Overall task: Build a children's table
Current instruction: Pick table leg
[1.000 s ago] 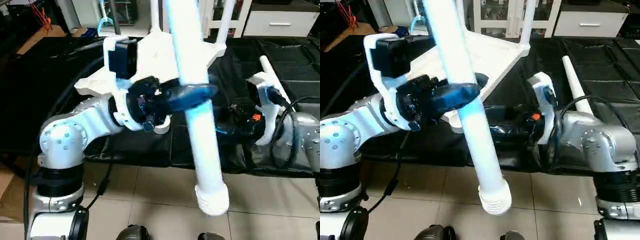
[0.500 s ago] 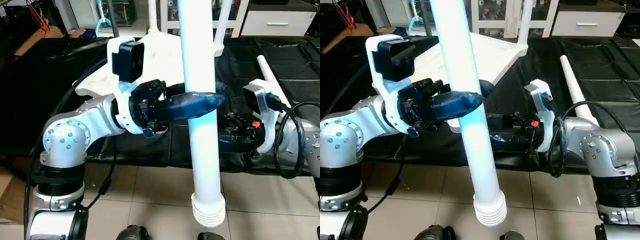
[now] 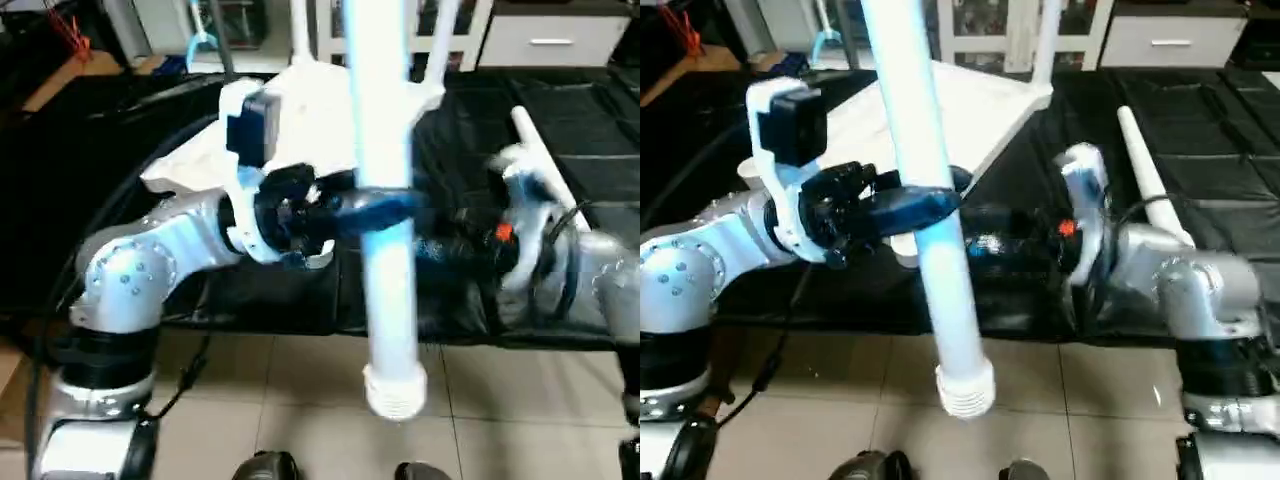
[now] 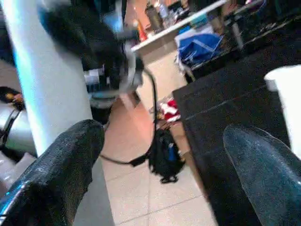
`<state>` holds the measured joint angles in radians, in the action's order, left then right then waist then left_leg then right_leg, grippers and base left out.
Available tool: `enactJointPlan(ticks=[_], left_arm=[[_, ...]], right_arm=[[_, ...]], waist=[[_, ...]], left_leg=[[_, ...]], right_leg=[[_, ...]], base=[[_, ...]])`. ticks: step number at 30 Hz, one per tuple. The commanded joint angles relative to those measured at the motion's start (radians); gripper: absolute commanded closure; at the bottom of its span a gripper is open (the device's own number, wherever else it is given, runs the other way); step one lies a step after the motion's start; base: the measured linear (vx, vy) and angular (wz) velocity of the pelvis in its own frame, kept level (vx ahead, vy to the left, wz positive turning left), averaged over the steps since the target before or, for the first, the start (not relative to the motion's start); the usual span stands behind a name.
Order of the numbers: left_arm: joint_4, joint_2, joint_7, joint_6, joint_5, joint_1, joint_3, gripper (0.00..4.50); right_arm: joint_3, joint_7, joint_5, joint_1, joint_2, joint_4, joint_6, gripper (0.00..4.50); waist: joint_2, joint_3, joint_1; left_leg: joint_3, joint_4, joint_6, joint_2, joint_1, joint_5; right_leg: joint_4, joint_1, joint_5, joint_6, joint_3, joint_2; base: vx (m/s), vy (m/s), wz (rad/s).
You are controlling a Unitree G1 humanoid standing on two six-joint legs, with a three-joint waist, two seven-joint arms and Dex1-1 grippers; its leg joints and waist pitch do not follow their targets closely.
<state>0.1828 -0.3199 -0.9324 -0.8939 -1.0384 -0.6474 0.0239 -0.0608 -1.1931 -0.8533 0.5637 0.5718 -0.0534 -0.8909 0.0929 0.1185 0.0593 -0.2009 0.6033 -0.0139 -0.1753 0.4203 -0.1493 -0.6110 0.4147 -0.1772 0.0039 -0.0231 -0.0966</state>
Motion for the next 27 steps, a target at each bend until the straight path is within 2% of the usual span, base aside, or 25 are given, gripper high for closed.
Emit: enactJointPlan(ticks=[1, 7, 9, 13, 16, 19, 21, 22, 27], left_arm=[[0.007, -0.019, -0.003, 0.008, 0.02, 0.001, 0.008, 2.77], [-0.026, -0.026, -0.011, 0.035, 0.052, -0.008, 0.007, 2.77], [-0.035, -0.026, -0.011, 0.042, 0.058, -0.011, 0.005, 2.77], [-0.038, -0.02, -0.008, 0.047, 0.059, -0.02, 0.002, 2.77], [-0.042, -0.004, -0.003, 0.058, 0.069, -0.031, -0.007, 2.77], [-0.046, 0.004, -0.001, 0.067, 0.078, -0.038, -0.014, 2.77], [-0.047, 0.008, -0.001, 0.069, 0.082, -0.041, -0.017, 2.77], [-0.046, 0.014, -0.001, 0.072, 0.087, -0.046, -0.025, 2.77], [-0.035, 0.01, -0.009, 0.069, 0.092, -0.047, -0.041, 2.77]], right_arm=[[-0.016, -0.028, -0.024, 0.008, 0.023, 0.02, -0.015, 0.0], [-0.007, -0.094, -0.061, -0.017, 0.052, 0.065, -0.053, 0.0], [-0.005, -0.106, -0.077, -0.023, 0.058, 0.075, -0.066, 0.0], [0.021, -0.114, -0.074, -0.037, 0.059, 0.111, -0.068, 0.0], [0.103, -0.099, 0.019, -0.06, 0.046, 0.144, -0.006, 0.0], [0.138, -0.063, 0.071, -0.056, 0.023, 0.144, 0.03, 0.0], [0.15, -0.04, 0.088, -0.05, 0.007, 0.14, 0.038, 0.0], [0.164, -0.005, 0.104, -0.039, -0.019, 0.135, 0.043, 0.0], [0.177, -0.007, 0.101, -0.038, -0.02, 0.144, 0.042, 0.0]], waist=[[-0.026, -0.082, 0.002], [-0.026, -0.089, 0.007], [-0.028, -0.087, 0.007], [-0.027, -0.084, 0.008], [-0.029, -0.081, 0.006], [-0.029, -0.079, 0.003], [-0.026, -0.079, 0.003], [-0.029, -0.079, 0.001], [-0.029, -0.079, 0.001]], left_leg=[[0.019, -0.073, 0.02, -0.035, -0.045, -0.222], [0.018, -0.066, 0.065, -0.034, -0.038, -0.156], [0.017, -0.065, 0.07, -0.034, -0.036, -0.155], [0.018, -0.068, 0.049, -0.036, -0.041, -0.193], [0.019, -0.073, 0.027, -0.038, -0.042, -0.224], [0.02, -0.075, 0.015, -0.037, -0.041, -0.239], [0.022, -0.076, 0.008, -0.037, -0.043, -0.247], [0.022, -0.076, 0.007, -0.037, -0.042, -0.25], [0.021, -0.078, 0.005, -0.036, -0.044, -0.255]], right_leg=[[0.075, -0.033, -0.281, -0.204, 0.019, -0.029], [0.064, -0.041, -0.183, -0.24, 0.02, -0.028], [0.066, -0.041, -0.194, -0.242, 0.021, -0.029], [0.071, -0.038, -0.264, -0.232, 0.022, -0.031], [0.075, -0.035, -0.302, -0.217, 0.024, -0.032], [0.077, -0.032, -0.331, -0.205, 0.025, -0.033], [0.077, -0.03, -0.339, -0.2, 0.026, -0.033], [0.076, -0.03, -0.339, -0.196, 0.026, -0.032], [0.077, -0.03, -0.327, -0.191, 0.026, -0.031]], base=[[0.0, 0.0, 0.0], [0.0, 0.0, 0.0], [0.0, 0.0, 0.0], [0.0, 0.0, 0.0], [0.0, 0.0, 0.0], [0.0, 0.0, 0.0], [0.0, 0.0, 0.0], [0.0, 0.0, 0.0], [0.0, 0.0, 0.0]])
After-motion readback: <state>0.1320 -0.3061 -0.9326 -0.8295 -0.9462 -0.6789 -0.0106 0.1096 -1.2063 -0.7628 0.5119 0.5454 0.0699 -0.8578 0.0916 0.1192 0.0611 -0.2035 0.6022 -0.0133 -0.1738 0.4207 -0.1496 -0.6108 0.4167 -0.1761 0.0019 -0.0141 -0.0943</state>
